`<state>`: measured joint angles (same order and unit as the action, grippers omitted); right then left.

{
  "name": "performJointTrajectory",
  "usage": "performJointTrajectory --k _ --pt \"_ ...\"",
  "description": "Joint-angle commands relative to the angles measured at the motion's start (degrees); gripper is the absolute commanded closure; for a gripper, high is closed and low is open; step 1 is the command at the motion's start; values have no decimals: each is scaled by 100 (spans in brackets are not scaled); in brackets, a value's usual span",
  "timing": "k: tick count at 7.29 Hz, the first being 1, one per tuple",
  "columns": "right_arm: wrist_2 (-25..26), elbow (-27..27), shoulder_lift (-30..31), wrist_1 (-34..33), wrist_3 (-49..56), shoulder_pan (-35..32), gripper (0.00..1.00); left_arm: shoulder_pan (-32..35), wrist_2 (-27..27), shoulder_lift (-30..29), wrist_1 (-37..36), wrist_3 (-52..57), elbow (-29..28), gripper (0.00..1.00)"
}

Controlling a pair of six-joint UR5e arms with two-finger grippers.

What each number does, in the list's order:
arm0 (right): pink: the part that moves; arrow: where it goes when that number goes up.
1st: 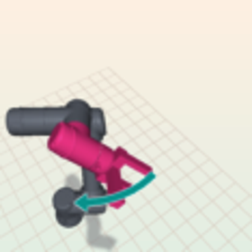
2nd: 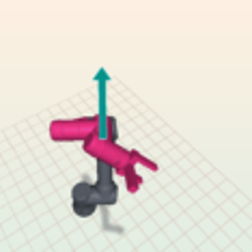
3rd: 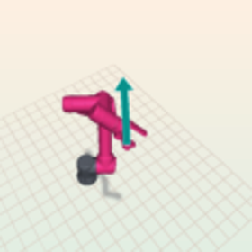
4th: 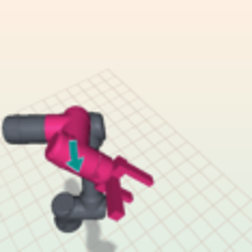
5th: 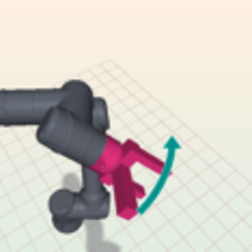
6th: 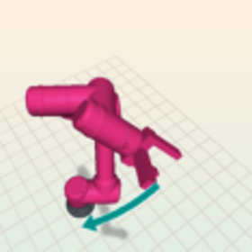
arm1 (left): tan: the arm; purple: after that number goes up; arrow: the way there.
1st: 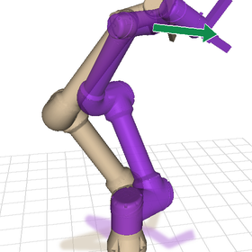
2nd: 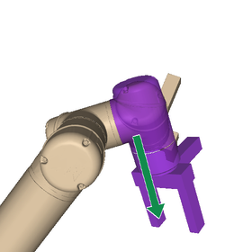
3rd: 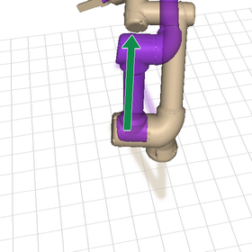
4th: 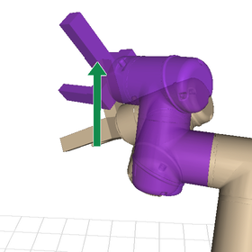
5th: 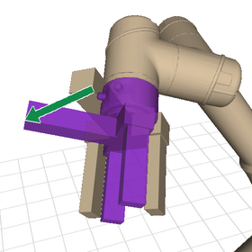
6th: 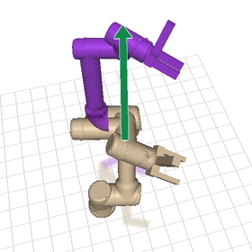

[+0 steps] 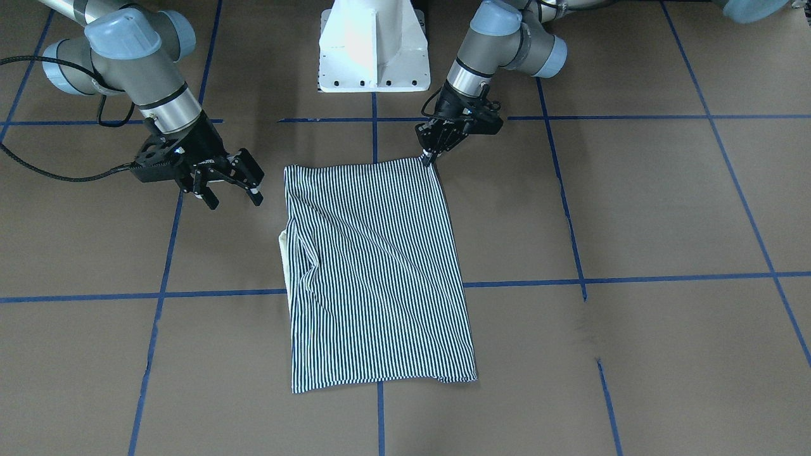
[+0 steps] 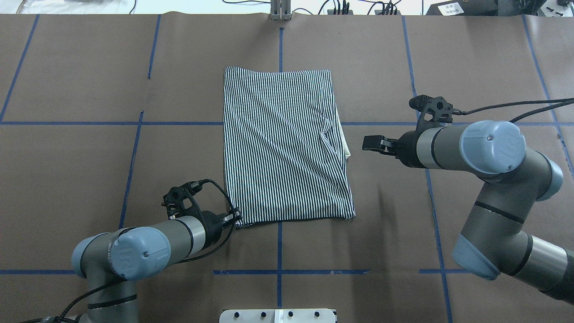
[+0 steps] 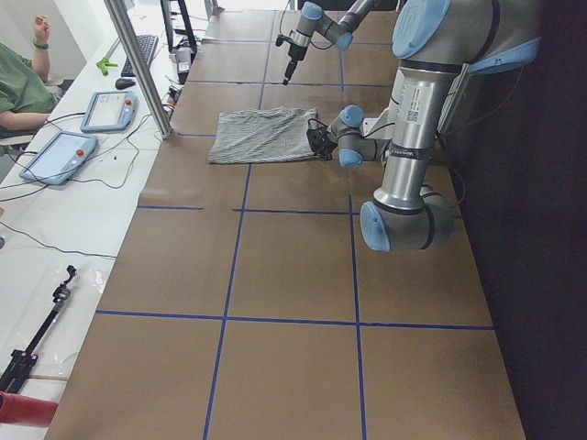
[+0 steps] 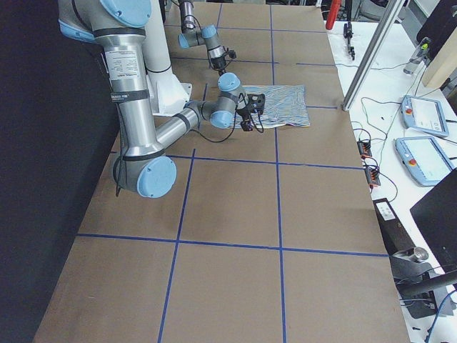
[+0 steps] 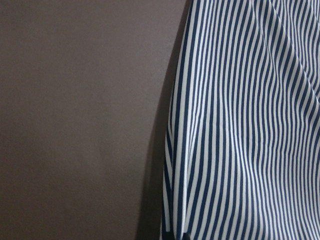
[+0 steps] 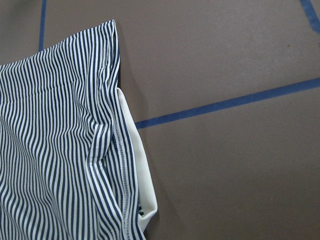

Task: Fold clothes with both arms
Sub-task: 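Lower the right gripper to the shirt's side edge nearest it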

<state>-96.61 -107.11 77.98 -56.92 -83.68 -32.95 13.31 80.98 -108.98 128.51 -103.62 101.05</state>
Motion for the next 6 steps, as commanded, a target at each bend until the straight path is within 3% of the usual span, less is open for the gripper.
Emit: performJointTrajectory --k 1,2,3,6 --pt "818 -37 -465 -587 -876 674 11 -13 -3 -9 -1 9 3 100" --pt "819 -81 -851 -1288 -1339 842 20 -13 -3 -17 -1 9 3 100" --pt "819 -82 -1159 -1773 -1596 991 20 -13 -3 -35 -1 9 3 100" --pt "819 -38 -1294 -2716 -1756 1273 22 -22 -3 -35 -1 9 11 100"
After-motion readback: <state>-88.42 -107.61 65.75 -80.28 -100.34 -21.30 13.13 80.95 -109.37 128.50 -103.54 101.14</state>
